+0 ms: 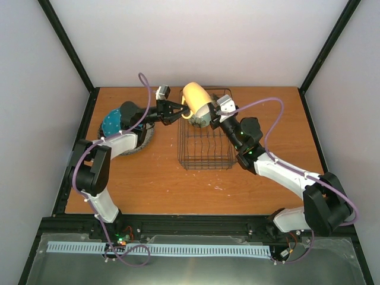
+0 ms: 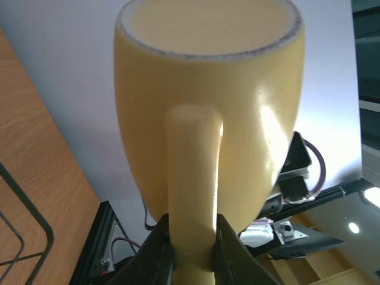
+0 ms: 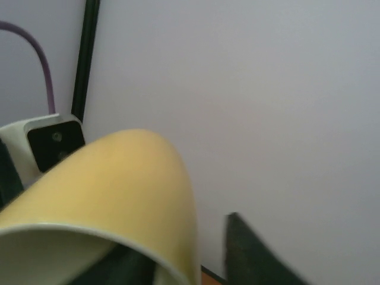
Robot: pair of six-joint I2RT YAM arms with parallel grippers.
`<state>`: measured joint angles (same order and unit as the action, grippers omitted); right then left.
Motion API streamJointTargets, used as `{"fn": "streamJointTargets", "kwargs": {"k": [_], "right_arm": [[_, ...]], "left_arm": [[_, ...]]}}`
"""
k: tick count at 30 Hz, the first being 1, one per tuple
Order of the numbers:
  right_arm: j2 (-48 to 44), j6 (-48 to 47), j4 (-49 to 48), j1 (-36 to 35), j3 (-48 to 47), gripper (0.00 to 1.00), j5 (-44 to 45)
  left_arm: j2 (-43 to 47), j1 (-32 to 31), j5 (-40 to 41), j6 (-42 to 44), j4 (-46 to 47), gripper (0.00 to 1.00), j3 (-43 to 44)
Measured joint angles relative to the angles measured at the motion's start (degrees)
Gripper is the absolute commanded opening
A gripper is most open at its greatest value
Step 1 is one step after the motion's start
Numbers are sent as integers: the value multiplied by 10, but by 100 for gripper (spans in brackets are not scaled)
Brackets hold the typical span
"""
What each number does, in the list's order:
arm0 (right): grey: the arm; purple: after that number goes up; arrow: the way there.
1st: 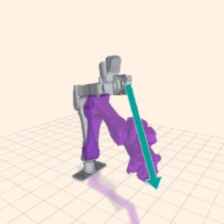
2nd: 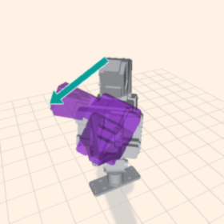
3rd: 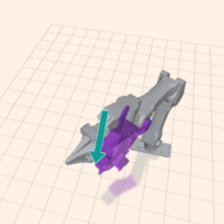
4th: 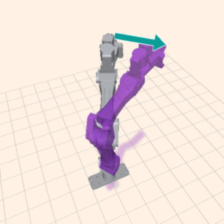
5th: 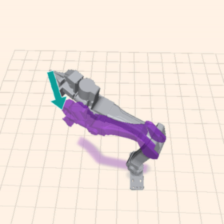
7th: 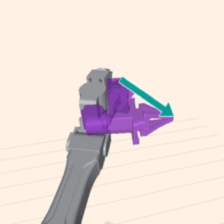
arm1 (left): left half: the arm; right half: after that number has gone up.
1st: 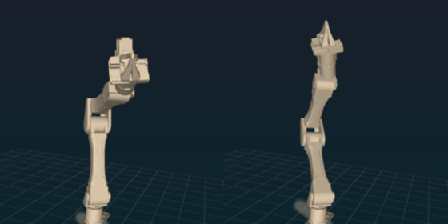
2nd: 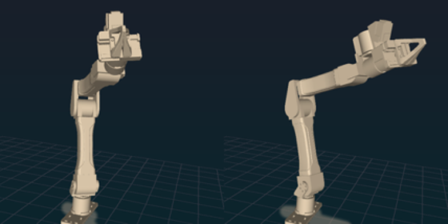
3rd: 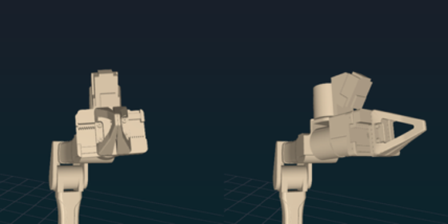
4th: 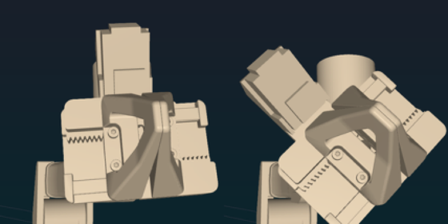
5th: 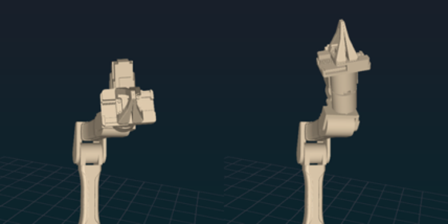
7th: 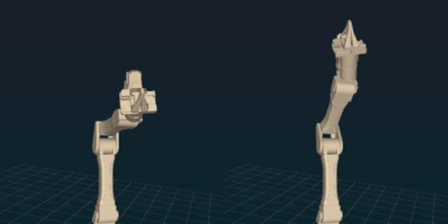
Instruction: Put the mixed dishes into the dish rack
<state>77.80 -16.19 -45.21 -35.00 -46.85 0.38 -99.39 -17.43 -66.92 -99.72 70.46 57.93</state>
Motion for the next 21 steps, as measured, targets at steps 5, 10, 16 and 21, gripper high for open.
{"fn": "streamJointTargets", "kwargs": {"k": [5, 10, 16, 21], "right_arm": [[-14, 15, 2, 0, 2, 72, 43], [-88, 7, 10, 0, 39, 76, 131], [-264, -1, 19, 1, 119, 76, 246], [-335, -5, 43, 1, 145, 76, 283]], "left_arm": [[11, -1, -4, 103, -122, 1, 28], [21, -1, 10, 289, -384, 1, 150], [-6, -6, 101, 541, -681, 1, 340], [-74, -41, 228, 723, -825, 1, 450]]}}
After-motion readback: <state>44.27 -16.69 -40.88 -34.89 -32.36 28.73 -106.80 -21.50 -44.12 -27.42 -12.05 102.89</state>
